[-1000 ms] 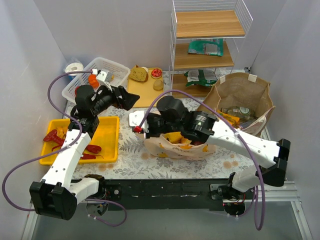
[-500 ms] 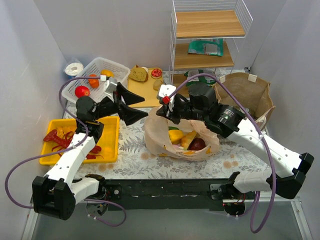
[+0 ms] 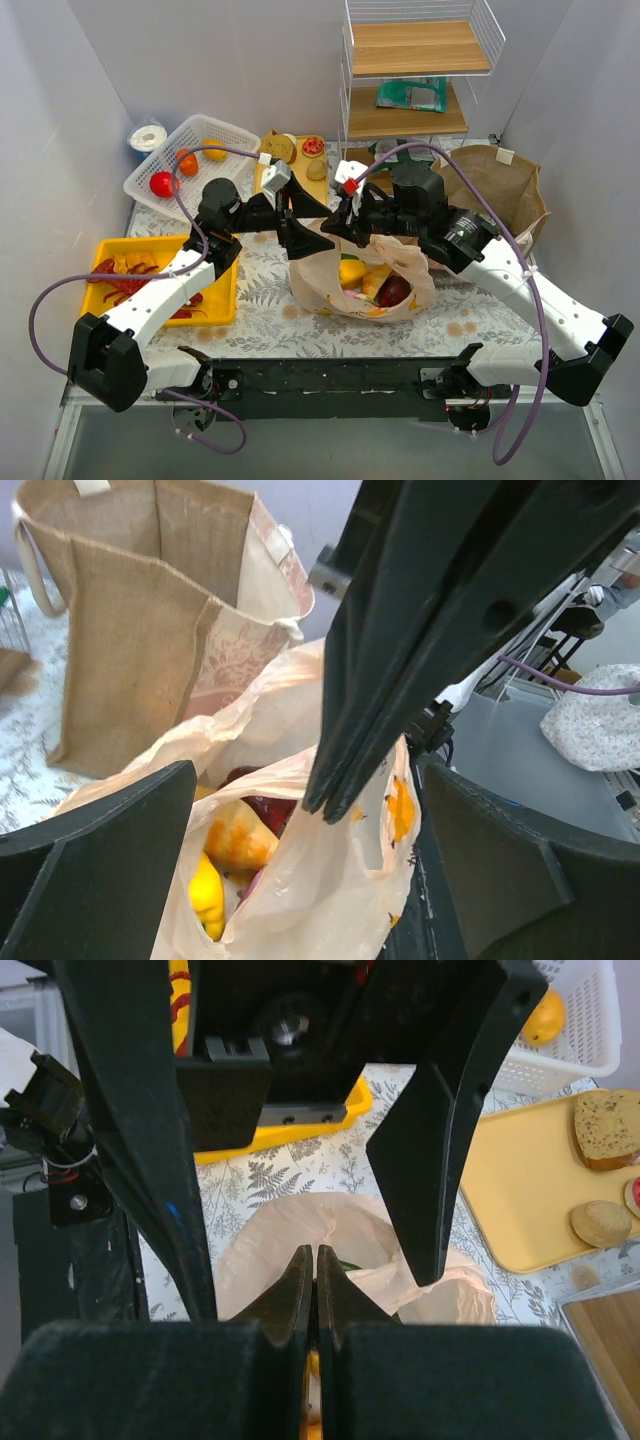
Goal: Place the mixed food into the grocery bags and tie them
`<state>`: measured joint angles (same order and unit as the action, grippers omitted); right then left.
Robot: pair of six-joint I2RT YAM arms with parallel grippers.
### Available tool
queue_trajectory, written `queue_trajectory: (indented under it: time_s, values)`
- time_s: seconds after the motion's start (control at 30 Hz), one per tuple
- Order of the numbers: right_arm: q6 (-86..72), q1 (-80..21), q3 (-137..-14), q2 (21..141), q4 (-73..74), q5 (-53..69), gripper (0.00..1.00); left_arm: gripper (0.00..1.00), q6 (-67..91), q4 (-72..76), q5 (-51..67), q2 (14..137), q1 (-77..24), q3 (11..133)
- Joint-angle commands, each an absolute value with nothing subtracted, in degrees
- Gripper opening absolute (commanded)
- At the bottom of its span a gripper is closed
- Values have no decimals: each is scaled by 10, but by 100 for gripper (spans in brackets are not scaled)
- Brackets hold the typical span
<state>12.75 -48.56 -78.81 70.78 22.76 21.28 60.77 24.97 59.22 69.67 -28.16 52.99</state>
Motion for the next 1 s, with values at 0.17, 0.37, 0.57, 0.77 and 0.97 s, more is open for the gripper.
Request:
queue_trajectory:
  time_s: [0.17, 0.37, 0.57, 0.77, 0.97]
  values:
    - [83, -451, -759, 664, 181, 260, 1, 98, 525, 206, 487, 671, -301, 525]
    - [68, -440, -758, 661, 182, 286, 1, 98, 506, 207, 458, 643, -301, 515]
    - [49, -436, -761, 663, 182, 302, 1, 98, 521, 213, 490, 694, -324, 538]
    - [29, -427, -766, 663, 182, 310, 1, 98, 532, 230, 500, 721, -346, 545]
    - [16, -417, -758, 664, 171, 322, 1, 98, 546, 264, 483, 731, -382, 532]
